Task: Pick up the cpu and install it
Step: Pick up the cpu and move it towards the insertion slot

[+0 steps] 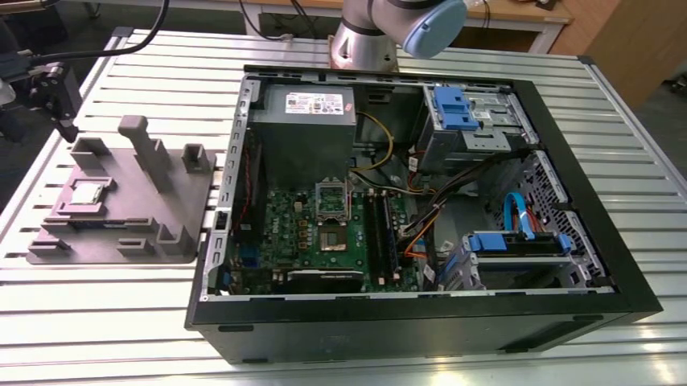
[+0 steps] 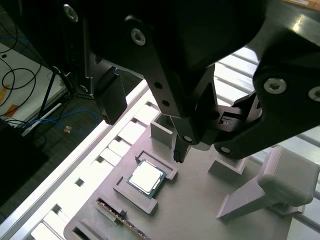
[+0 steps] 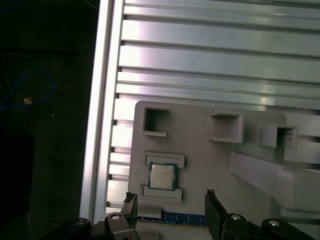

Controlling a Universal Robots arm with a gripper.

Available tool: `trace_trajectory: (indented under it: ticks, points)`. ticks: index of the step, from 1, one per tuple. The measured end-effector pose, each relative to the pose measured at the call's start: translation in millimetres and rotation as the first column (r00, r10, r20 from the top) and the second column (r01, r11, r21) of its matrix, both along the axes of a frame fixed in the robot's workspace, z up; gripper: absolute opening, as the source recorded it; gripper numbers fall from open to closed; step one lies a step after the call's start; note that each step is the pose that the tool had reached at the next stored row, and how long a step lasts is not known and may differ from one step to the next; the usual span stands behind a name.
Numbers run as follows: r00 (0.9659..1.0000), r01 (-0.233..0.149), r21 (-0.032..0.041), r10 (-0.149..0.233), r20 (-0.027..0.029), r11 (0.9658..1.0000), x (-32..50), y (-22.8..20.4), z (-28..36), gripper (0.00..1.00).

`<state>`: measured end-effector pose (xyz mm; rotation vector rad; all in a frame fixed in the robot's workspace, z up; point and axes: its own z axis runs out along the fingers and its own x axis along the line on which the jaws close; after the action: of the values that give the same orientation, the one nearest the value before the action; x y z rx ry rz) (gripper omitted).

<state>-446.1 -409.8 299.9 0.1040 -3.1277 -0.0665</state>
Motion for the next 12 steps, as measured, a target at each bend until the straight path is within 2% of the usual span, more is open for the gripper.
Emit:
trace_trajectory:
  ticks: [8, 12]
  points:
    - [1.0, 0.0, -0.0003, 0.0, -0.0001, 1.0, 0.1, 0.0, -0.7, 0.65]
    - [1.0, 0.0, -0.0037, 0.0, -0.0062, 1.0, -0.2, -0.1, -2.9, 0.65]
